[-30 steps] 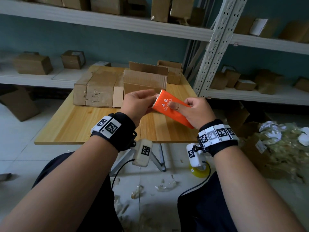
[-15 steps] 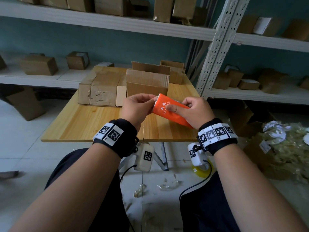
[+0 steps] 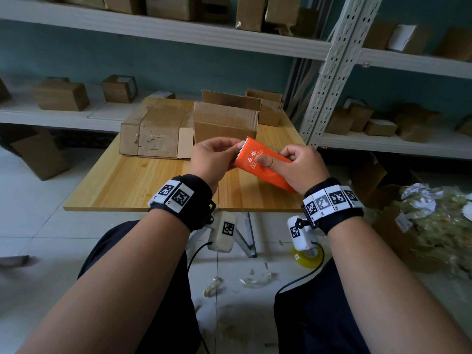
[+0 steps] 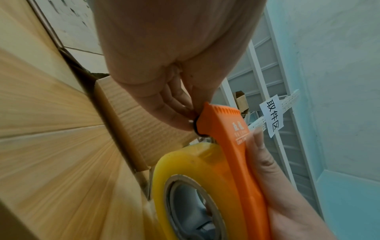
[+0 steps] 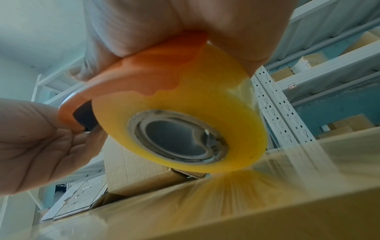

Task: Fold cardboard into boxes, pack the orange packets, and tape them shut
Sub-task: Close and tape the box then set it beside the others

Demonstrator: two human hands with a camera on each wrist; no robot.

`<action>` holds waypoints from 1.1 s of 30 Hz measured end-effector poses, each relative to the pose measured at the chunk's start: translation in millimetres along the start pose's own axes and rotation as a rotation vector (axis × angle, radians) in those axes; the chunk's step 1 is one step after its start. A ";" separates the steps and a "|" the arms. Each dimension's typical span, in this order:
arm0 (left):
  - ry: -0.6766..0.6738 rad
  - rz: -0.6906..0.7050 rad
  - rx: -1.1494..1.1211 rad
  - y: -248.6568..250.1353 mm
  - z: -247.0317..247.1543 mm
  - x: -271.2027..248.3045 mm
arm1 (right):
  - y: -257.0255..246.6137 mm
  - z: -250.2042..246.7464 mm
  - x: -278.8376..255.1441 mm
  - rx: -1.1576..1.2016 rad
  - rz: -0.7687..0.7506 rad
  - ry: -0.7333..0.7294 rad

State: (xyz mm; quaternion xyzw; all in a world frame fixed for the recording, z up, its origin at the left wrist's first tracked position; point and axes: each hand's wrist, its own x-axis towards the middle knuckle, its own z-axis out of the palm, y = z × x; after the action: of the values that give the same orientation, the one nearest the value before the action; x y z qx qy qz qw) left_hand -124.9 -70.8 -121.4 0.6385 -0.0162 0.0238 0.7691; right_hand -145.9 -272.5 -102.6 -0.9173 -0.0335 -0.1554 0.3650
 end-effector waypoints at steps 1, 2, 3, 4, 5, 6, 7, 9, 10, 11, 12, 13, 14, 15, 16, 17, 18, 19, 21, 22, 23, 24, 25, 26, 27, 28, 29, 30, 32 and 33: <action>-0.007 0.002 0.002 0.5 -0.8 0.2 | -0.1 0.0 -0.3 -0.001 -0.003 -0.002; -0.014 0.003 0.008 0.8 -1.5 0.3 | -0.1 0.1 -0.8 -0.005 -0.005 -0.006; -0.019 0.003 0.012 1.3 -1.8 0.1 | 0.1 0.1 -1.2 -0.008 -0.005 -0.008; -0.022 0.004 0.014 1.7 -1.9 0.0 | 0.2 0.1 -1.6 -0.008 -0.006 -0.009; -0.024 0.006 0.013 2.0 -2.0 -0.1 | 0.3 -0.4 -1.8 -0.010 -0.009 -0.010; -0.024 0.006 0.010 2.0 -2.3 -0.2 | 0.6 -0.6 -2.1 -0.012 -0.014 -0.010; -0.025 0.006 0.007 1.9 -2.4 -0.5 | 1.2 -1.1 -2.0 -0.016 -0.017 -0.011; -0.029 0.005 0.004 0.3 -2.7 -0.3 | 3.2 -2.6 -1.7 -0.022 -0.021 -0.011; -0.029 0.003 0.001 -1.0 -2.5 0.0 | 4.3 -3.6 -1.7 -0.029 -0.022 -0.011; -0.029 -0.002 -0.005 -2.1 -2.3 0.4 | 5.2 -4.5 -1.7 -0.037 -0.023 -0.008; -0.029 -0.005 -0.017 -2.9 -1.8 0.8 | 5.9 -5.6 -1.5 -0.043 -0.024 -0.005; -0.030 -0.007 -0.031 -3.5 -1.5 1.6 | 6.3 -6.3 -1.2 -0.049 -0.024 -0.005; -0.030 -0.009 -0.039 -4.1 -1.2 2.3 | 6.7 -6.7 -1.2 -0.053 -0.025 -0.008; -0.031 -0.012 -0.041 -4.5 -1.1 2.6 | 7.0 -6.9 -1.1 -0.057 -0.025 -0.010; -0.031 -0.017 -0.040 -4.7 -1.0 2.7 | 7.4 -6.7 -1.1 -0.059 -0.025 -0.012; -0.032 -0.021 -0.038 -4.8 -1.1 2.5 | 7.9 -6.6 -1.2 -0.061 -0.025 -0.016; -0.034 -0.024 -0.038 -5.0 -1.4 2.3 | 8.6 -6.3 -1.6 -0.064 -0.026 -0.019; -0.035 -0.025 -0.038 -5.3 -1.5 2.4 | 9.0 -6.2 -1.9 -0.069 -0.028 -0.022; -0.037 -0.026 -0.044 -5.1 -1.9 2.0 | 9.4 -6.4 -2.7 -0.074 -0.035 -0.022; -0.037 -0.031 -0.045 -4.7 -2.0 1.5 | 9.5 -6.7 -3.0 -0.075 -0.037 -0.020; -0.037 -0.035 -0.045 -4.1 -2.0 1.2 | 9.8 -7.1 -2.9 -0.075 -0.039 -0.019; -0.039 -0.036 -0.047 -3.6 -2.0 0.7 | 9.9 -7.4 -3.1 -0.073 -0.041 -0.019; -0.043 -0.034 -0.049 -2.9 -1.6 0.2 | 10.0 -7.5 -3.3 -0.072 -0.043 -0.020; -0.046 -0.032 -0.049 -2.5 -1.4 -0.3 | 10.3 -7.6 -3.8 -0.070 -0.045 -0.021; -0.047 -0.032 -0.048 -1.9 -1.3 -0.8 | 10.5 -7.7 -4.4 -0.070 -0.044 -0.023; -0.044 -0.033 -0.049 -1.3 -1.8 -0.7 | 10.8 -8.0 -4.8 -0.072 -0.043 -0.027; -0.039 -0.035 -0.055 -0.7 -3.2 -0.4 | 11.6 -8.2 -5.0 -0.078 -0.043 -0.031; -0.033 -0.035 -0.065 0.1 -5.5 0.3 | 12.4 -8.6 -5.4 -0.084 -0.044 -0.034; -0.024 -0.026 -0.085 2.7 -11.6 1.8 | 14.3 -9.7 -5.0 -0.088 -0.044 -0.025; -0.019 -0.018 -0.090 3.9 -14.8 2.2 | 15.2 -10.4 -4.9 -0.087 -0.041 -0.019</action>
State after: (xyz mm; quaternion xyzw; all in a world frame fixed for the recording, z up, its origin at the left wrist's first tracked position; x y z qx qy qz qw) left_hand -123.0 -55.5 -120.2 0.6035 -0.0189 0.0100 0.7971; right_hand -150.6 -290.4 -107.0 -0.9329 -0.0488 -0.1556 0.3210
